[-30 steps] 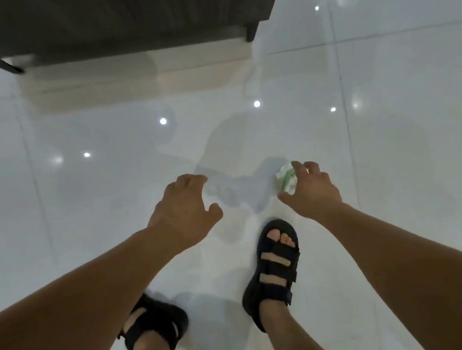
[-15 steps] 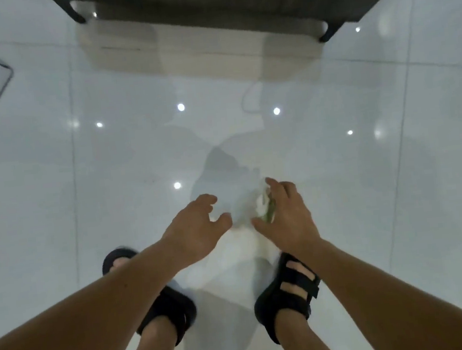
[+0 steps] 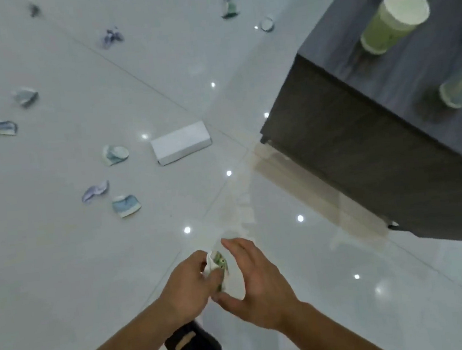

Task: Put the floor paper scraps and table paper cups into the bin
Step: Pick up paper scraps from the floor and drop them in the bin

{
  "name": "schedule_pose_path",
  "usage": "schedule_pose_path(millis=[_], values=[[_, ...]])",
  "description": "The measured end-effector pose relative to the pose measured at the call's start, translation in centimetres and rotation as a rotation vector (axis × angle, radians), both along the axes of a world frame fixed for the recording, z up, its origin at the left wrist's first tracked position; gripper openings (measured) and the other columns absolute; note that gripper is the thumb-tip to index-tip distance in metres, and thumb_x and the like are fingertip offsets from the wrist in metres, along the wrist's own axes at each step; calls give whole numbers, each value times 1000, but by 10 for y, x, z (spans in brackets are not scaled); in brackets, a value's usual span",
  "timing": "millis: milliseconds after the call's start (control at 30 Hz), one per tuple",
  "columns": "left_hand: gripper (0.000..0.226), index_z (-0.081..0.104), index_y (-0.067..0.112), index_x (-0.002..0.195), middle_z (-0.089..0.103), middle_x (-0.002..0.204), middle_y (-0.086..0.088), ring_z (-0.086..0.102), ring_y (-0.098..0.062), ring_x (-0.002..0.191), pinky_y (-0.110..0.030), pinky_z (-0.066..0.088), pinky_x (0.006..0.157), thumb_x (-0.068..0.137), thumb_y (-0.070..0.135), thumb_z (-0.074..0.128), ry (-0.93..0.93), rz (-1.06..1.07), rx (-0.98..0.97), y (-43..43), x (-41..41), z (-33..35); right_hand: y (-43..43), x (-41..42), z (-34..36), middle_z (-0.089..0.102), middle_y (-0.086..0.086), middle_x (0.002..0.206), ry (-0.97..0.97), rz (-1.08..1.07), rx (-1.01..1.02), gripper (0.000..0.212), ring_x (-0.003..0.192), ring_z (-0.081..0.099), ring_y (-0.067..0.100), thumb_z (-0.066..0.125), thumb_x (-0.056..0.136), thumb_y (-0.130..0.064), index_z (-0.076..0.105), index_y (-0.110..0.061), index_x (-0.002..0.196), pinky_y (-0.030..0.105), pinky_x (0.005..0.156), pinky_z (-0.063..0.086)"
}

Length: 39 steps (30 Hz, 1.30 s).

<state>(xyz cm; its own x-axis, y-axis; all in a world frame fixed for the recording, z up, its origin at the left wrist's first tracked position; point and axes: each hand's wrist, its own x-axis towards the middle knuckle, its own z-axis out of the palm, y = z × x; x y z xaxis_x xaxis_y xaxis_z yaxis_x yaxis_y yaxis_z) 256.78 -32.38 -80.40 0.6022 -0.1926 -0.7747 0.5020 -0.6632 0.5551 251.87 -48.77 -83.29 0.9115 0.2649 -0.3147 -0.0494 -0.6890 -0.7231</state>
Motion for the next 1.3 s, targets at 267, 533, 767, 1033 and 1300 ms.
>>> schedule_pose_path(millis=[267, 533, 767, 1033, 1300], values=[[9, 51, 26, 85, 60, 78, 7, 56, -7, 69, -21, 39, 57, 88, 33, 56, -24, 137, 208, 139, 45, 33, 54, 117, 8, 5, -4, 163, 196, 271, -433, 86, 147, 13, 18, 54, 88, -60, 8, -29, 155, 36, 115, 28], [11, 52, 24, 92, 58, 80, 7, 55, -10, 73, -22, 36, 56, 90, 33, 56, -92, 236, 251, 167, 119, 6, 92, 243, -30, 16, 2, 159, 189, 374, -586, 83, 143, 18, 23, 60, 85, -47, 19, -24, 153, 41, 110, 35], [13, 50, 26, 97, 59, 82, 3, 56, -21, 78, -29, 40, 65, 89, 34, 56, -106, 341, 322, 168, 201, -62, 100, 361, -102, 11, 3, 160, 123, 583, -730, 86, 144, 17, 26, 61, 86, -44, 12, -22, 153, 43, 107, 36], [21, 54, 24, 101, 57, 74, 10, 55, -14, 71, -28, 35, 55, 88, 40, 54, -186, 419, 361, 186, 221, -191, 133, 421, -236, 16, 6, 157, 18, 707, -796, 104, 144, 17, 28, 74, 77, -44, 7, -18, 152, 46, 108, 35], [28, 53, 22, 111, 64, 91, 0, 59, -22, 82, -34, 47, 71, 88, 38, 54, -87, 509, 343, 195, 180, -246, 159, 389, -293, 42, 13, 128, -139, 771, -868, 103, 113, 45, 32, 74, 71, -48, 13, -16, 148, 44, 96, 38]])
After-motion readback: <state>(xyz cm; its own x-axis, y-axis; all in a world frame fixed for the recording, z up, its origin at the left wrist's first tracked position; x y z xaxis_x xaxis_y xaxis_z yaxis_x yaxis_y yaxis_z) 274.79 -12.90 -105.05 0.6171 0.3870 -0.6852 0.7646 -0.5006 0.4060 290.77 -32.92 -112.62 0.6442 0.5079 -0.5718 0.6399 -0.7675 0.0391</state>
